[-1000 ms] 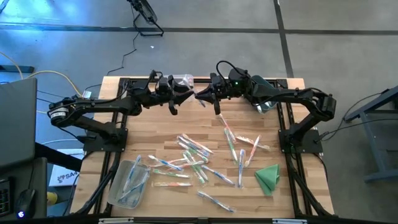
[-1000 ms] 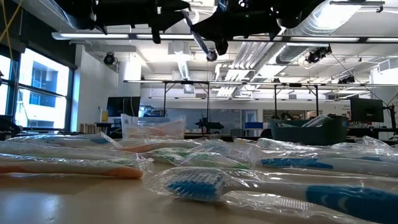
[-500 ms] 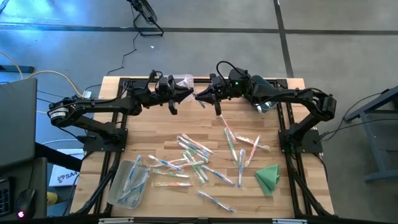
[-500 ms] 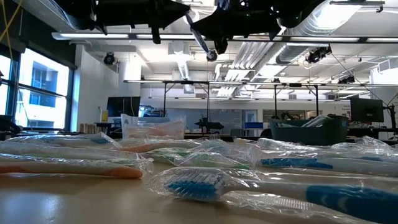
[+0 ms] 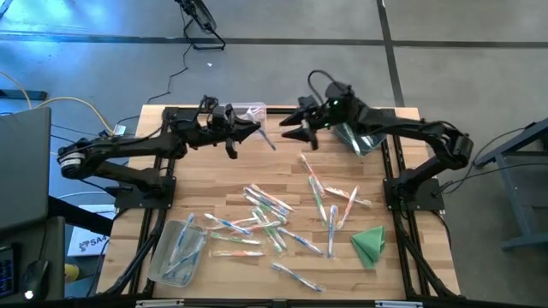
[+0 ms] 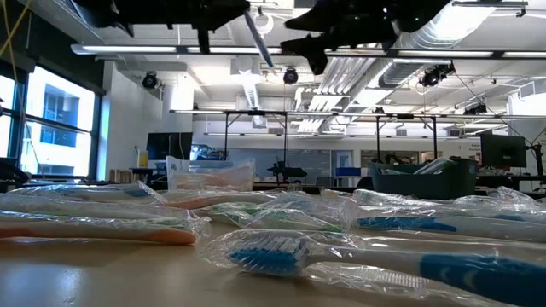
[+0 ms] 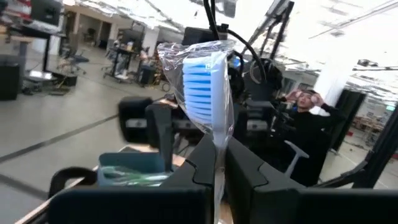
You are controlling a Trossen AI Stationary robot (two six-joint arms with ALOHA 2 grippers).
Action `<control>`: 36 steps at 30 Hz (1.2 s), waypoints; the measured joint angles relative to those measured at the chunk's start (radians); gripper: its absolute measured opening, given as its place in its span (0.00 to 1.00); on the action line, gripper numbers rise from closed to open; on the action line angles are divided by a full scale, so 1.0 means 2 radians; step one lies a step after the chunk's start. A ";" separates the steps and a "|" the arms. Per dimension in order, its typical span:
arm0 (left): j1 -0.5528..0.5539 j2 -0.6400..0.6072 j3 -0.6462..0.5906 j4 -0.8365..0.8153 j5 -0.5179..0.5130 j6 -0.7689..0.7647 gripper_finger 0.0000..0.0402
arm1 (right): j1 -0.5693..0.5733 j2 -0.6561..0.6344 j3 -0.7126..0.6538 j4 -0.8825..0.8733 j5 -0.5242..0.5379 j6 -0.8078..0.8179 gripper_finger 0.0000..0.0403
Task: Pick & Place Toothbrushes
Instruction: Put the blue toothbrush into the gray bin
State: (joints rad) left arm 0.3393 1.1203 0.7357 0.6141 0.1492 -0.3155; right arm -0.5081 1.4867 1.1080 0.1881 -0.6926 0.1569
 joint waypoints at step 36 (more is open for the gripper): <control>-0.266 -0.014 0.322 -0.886 -0.119 -0.523 0.02 | -0.124 -0.038 0.000 -0.107 0.072 -0.067 0.68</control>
State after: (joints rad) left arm -0.1929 1.0919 1.3796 -1.1583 -0.0881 -1.3621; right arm -0.7551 1.4117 1.1080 -0.0262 -0.5480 0.0226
